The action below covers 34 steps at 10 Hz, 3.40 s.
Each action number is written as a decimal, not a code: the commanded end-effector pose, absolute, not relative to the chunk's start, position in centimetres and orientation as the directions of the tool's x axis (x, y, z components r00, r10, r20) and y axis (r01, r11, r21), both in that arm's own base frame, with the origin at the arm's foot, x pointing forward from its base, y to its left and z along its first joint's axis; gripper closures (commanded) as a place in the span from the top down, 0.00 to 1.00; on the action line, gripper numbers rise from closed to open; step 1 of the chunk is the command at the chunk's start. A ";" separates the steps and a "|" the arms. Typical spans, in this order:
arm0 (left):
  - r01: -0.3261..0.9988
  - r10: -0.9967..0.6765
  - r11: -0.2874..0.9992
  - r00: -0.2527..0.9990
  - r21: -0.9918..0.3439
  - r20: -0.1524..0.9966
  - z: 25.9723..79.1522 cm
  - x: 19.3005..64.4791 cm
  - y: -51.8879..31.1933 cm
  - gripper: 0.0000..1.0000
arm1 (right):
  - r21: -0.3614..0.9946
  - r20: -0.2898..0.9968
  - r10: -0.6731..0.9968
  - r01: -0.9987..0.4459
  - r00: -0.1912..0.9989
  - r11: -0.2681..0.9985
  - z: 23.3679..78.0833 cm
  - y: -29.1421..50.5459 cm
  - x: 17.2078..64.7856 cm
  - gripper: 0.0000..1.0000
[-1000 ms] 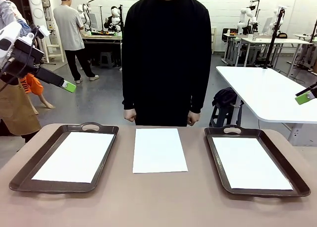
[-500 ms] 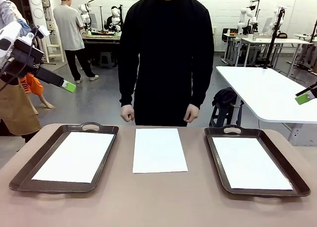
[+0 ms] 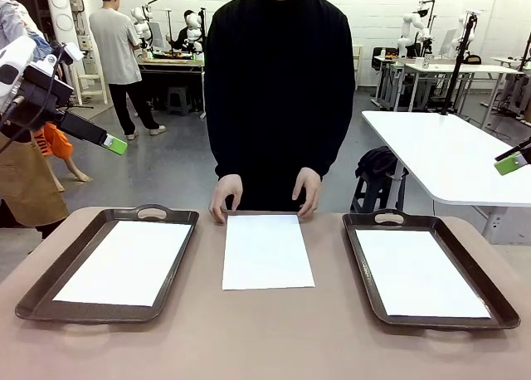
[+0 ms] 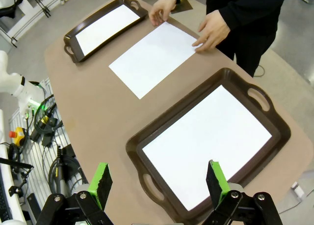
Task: Sort the A4 documents.
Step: Receive the A4 Paper.
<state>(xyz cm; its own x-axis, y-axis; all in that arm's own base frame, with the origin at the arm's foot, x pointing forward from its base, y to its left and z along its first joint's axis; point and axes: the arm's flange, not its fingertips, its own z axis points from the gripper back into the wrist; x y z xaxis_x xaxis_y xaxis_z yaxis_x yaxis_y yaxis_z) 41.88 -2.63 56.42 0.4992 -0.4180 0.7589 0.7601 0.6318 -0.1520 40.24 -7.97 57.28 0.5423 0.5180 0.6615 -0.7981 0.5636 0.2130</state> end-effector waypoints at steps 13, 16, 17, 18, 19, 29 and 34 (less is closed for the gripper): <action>0.760 -0.417 0.632 0.499 -0.152 0.760 56.4 41.9 -2.6 1.00 | 0.212 0.662 0.517 -0.797 0.542 0.565 57.2 -7.9 40.3 1.00; 0.760 -0.417 0.632 0.499 -0.152 0.760 56.4 41.9 -2.6 1.00 | 0.212 0.662 0.517 -0.797 0.542 0.565 57.2 -7.9 40.3 1.00; 0.760 -0.417 0.632 0.499 -0.152 0.760 56.4 41.9 -2.6 1.00 | 0.212 0.662 0.517 -0.797 0.542 0.565 57.2 -7.9 40.3 1.00; 0.760 -0.417 0.632 0.499 -0.152 0.760 56.4 41.9 -2.6 1.00 | 0.212 0.662 0.517 -0.797 0.542 0.565 57.2 -7.9 40.3 1.00; 0.760 -0.417 0.632 0.499 -0.152 0.760 56.4 41.9 -2.6 1.00 | 0.212 0.662 0.517 -0.797 0.542 0.565 57.2 -7.9 40.3 1.00; 0.760 -0.417 0.632 0.499 -0.152 0.760 56.4 41.9 -2.6 1.00 | 0.212 0.662 0.517 -0.797 0.542 0.565 57.2 -7.9 40.3 1.00; 0.760 -0.417 0.632 0.499 -0.152 0.760 56.4 41.9 -2.6 1.00 | 0.212 0.662 0.517 -0.797 0.542 0.565 57.2 -7.9 40.3 1.00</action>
